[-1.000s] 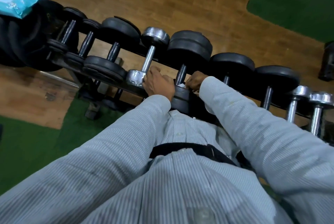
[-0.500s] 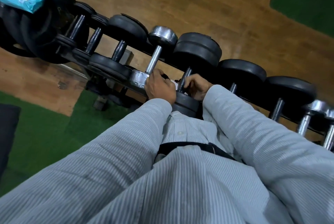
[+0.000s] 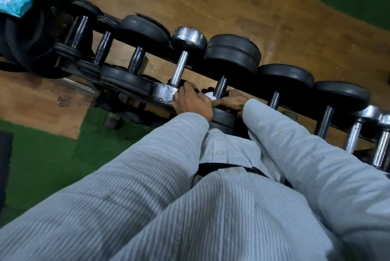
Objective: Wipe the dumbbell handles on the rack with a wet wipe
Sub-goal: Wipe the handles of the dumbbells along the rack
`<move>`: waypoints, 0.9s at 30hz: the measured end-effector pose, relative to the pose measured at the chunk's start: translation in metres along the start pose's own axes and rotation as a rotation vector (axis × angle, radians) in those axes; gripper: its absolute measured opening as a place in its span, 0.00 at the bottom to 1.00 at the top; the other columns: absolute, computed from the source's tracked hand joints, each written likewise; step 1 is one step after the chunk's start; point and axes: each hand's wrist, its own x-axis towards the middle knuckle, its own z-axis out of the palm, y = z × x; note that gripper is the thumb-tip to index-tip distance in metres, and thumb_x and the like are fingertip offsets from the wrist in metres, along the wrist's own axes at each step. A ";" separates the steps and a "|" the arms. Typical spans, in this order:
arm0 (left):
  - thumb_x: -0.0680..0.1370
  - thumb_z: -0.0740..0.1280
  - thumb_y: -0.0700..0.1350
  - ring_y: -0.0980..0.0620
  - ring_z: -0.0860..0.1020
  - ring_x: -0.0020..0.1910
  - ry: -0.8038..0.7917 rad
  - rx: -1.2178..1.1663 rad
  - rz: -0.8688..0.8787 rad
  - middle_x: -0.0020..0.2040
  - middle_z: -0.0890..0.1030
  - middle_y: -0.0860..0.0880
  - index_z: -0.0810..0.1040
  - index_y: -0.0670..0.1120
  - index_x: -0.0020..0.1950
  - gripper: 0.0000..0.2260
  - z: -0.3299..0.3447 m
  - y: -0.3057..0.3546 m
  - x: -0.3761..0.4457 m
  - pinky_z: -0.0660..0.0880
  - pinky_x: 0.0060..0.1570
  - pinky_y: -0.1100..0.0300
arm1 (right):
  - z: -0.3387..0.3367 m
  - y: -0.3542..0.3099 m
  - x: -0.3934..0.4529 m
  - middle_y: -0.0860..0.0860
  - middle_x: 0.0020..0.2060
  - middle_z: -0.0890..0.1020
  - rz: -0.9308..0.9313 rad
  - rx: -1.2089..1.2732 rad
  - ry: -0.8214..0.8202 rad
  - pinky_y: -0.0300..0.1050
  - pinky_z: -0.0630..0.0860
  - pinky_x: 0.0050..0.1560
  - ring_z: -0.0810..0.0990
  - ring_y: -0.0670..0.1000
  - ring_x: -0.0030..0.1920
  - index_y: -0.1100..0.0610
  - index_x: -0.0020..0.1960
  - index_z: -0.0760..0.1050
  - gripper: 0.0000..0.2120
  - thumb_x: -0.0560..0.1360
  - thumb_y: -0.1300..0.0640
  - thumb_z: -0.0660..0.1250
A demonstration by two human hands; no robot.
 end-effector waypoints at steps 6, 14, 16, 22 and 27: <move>0.69 0.60 0.42 0.39 0.77 0.51 0.014 -0.005 0.004 0.46 0.82 0.44 0.79 0.44 0.50 0.13 0.001 0.001 -0.001 0.69 0.56 0.44 | 0.017 0.006 -0.004 0.49 0.48 0.83 -0.159 0.060 0.536 0.44 0.78 0.50 0.81 0.48 0.47 0.54 0.53 0.74 0.33 0.57 0.43 0.84; 0.70 0.62 0.41 0.42 0.77 0.52 -0.024 0.051 0.019 0.47 0.82 0.46 0.79 0.45 0.52 0.12 0.004 -0.003 0.001 0.68 0.57 0.46 | 0.011 -0.015 0.002 0.52 0.33 0.85 -0.055 0.613 0.686 0.42 0.81 0.37 0.83 0.50 0.32 0.57 0.37 0.80 0.15 0.63 0.49 0.81; 0.70 0.63 0.41 0.43 0.76 0.52 -0.037 0.071 0.010 0.47 0.82 0.47 0.79 0.46 0.52 0.12 0.005 -0.003 0.001 0.68 0.57 0.47 | 0.013 -0.017 0.006 0.53 0.30 0.84 -0.014 0.779 0.648 0.42 0.78 0.32 0.79 0.49 0.26 0.58 0.36 0.78 0.09 0.66 0.59 0.78; 0.70 0.64 0.40 0.43 0.76 0.52 -0.046 0.072 0.002 0.47 0.82 0.47 0.79 0.46 0.51 0.11 0.004 -0.002 0.001 0.68 0.57 0.47 | 0.013 -0.022 0.007 0.55 0.26 0.77 0.114 1.020 0.621 0.35 0.66 0.22 0.71 0.50 0.24 0.61 0.38 0.76 0.08 0.70 0.72 0.66; 0.68 0.59 0.42 0.42 0.77 0.51 -0.028 0.044 -0.008 0.45 0.82 0.47 0.79 0.46 0.48 0.13 0.004 0.000 0.001 0.67 0.57 0.47 | 0.005 -0.018 0.036 0.60 0.43 0.85 0.323 0.952 0.430 0.49 0.81 0.37 0.84 0.55 0.40 0.64 0.48 0.80 0.07 0.74 0.60 0.71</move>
